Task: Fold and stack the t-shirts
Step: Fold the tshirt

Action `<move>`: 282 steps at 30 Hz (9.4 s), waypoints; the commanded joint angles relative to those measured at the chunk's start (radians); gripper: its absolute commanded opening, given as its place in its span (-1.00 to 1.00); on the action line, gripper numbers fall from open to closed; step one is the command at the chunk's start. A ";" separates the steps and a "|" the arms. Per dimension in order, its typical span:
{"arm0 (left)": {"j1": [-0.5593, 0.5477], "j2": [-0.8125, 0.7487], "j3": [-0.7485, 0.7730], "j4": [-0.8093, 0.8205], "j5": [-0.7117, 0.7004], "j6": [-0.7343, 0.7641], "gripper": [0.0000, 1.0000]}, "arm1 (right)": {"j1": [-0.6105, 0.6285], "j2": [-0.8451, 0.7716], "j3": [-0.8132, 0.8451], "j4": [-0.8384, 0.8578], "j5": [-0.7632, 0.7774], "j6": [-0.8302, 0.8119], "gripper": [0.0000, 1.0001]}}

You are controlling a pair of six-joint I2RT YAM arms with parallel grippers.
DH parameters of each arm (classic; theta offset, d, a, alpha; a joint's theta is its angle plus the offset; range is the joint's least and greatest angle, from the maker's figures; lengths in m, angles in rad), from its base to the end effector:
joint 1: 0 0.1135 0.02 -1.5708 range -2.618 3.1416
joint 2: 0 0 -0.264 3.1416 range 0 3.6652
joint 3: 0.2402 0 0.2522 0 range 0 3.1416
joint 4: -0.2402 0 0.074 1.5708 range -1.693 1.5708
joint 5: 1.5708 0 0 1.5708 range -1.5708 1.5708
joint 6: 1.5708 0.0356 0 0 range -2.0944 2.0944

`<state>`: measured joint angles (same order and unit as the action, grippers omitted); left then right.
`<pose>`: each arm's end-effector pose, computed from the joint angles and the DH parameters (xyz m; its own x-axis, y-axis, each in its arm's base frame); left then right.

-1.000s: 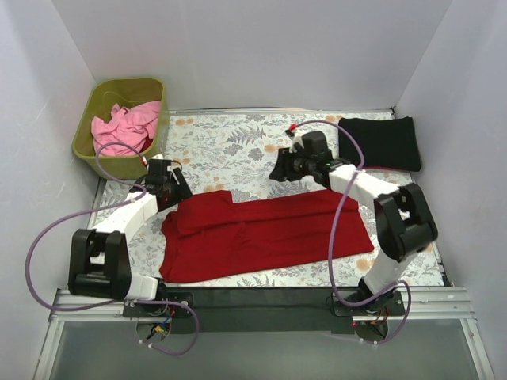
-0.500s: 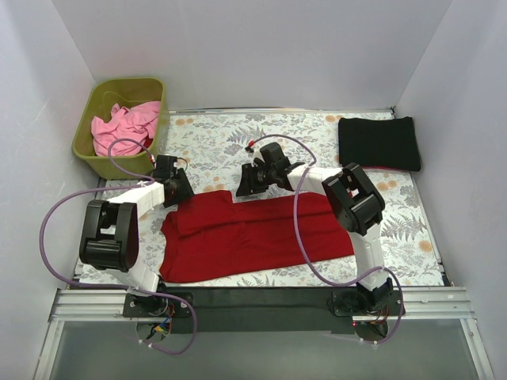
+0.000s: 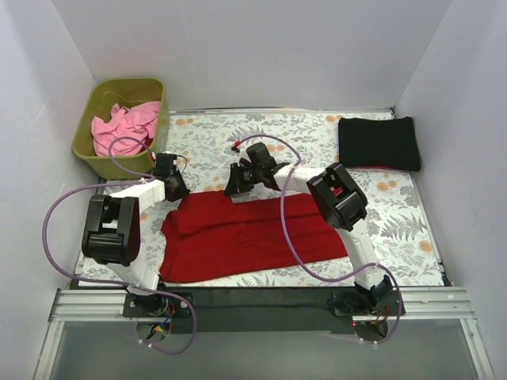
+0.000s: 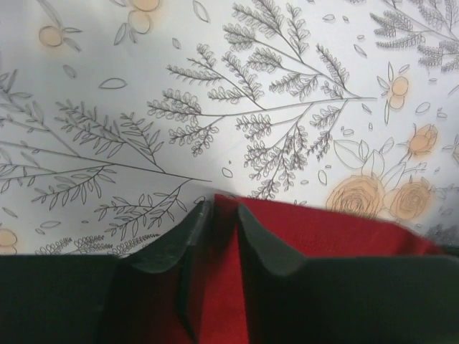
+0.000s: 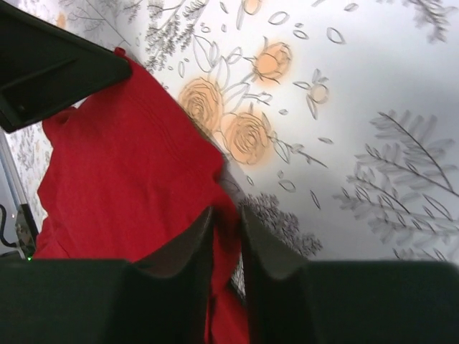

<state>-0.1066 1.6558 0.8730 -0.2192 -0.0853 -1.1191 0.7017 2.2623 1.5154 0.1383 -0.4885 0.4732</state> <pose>0.3159 -0.0308 0.1541 -0.4200 -0.8566 -0.2997 -0.7274 0.5152 -0.4533 0.3676 0.3325 0.1342 -0.7825 -0.1344 -0.6080 -0.5701 0.5473 0.6127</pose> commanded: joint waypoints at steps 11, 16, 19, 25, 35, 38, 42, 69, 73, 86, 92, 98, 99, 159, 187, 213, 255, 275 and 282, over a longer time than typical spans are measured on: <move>-0.001 -0.152 0.001 -0.081 0.084 0.021 -1.00 | 0.010 -0.105 0.009 -0.011 -0.036 -0.042 -0.97; -0.002 -0.339 -0.019 -0.181 0.128 -0.025 -1.00 | 0.015 -0.257 -0.093 -0.020 -0.051 -0.064 -0.97; -0.002 -0.465 -0.057 -0.271 0.147 -0.082 -1.00 | 0.028 -0.328 -0.168 -0.048 -0.053 -0.087 -0.97; -0.004 -0.660 -0.150 -0.396 0.282 -0.238 -1.00 | 0.093 -0.437 -0.308 -0.072 -0.041 -0.111 -0.97; -0.021 -0.878 -0.255 -0.609 0.338 -0.361 -1.00 | 0.182 -0.570 -0.489 -0.135 0.011 -0.146 -0.97; -0.022 -0.912 -0.279 -0.631 0.354 -0.387 -1.00 | 0.185 -0.592 -0.529 -0.137 0.025 -0.156 -0.97; -0.034 -0.961 -0.279 -0.684 0.345 -0.397 -0.95 | 0.188 -0.609 -0.564 -0.183 0.041 -0.171 -0.97; -0.042 -1.032 -0.192 -0.732 0.378 -0.424 0.33 | 0.136 -0.681 -0.471 -0.628 0.206 -0.354 -0.27; -0.042 -0.883 -0.203 -0.555 0.286 -0.447 0.30 | -0.037 -0.736 -0.486 -0.623 0.306 -0.354 -0.02; -0.012 -0.432 -0.197 -0.198 0.015 -0.378 -0.19 | -0.553 -0.687 -0.603 -0.353 0.309 -0.219 -0.07; 0.053 -0.298 -0.172 -0.161 -0.034 -0.331 -0.29 | -0.692 -0.600 -0.676 -0.284 0.291 -0.168 -0.08; 0.134 -0.202 -0.126 -0.141 -0.045 -0.280 -0.30 | -0.806 -0.618 -0.777 -0.246 0.326 -0.131 -0.08; 0.142 -0.188 -0.115 -0.138 -0.045 -0.275 -0.31 | -0.809 -0.636 -0.784 -0.243 0.333 -0.130 -0.08; -0.202 -0.588 -0.267 -0.378 0.064 -0.363 0.16 | 0.115 -0.770 -0.673 -0.290 0.232 -0.149 -0.14; -0.200 0.699 0.806 -0.310 0.159 -0.111 0.32 | 0.119 -0.701 -0.699 -0.548 0.124 -0.160 -0.04; -0.249 0.168 0.586 -0.180 0.056 -0.132 0.42 | 0.269 -0.862 -0.658 -0.672 0.305 -0.235 -0.25; -0.206 0.500 0.951 -0.121 0.173 0.005 0.63 | 0.326 -0.611 -0.415 -0.456 0.226 -0.114 -0.02; -0.648 -0.464 -0.129 -0.351 0.078 -0.491 0.21 | -0.025 -0.977 -0.859 -0.487 0.269 -0.160 -0.14; -0.774 -0.389 -0.166 -0.446 0.072 -0.545 -0.05 | -0.027 -0.972 -0.938 -0.477 0.232 -0.137 -0.16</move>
<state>-0.8639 1.2522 0.7017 -0.6003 -0.0002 -1.6085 0.6762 1.3056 0.6048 -0.3565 -0.2302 0.3283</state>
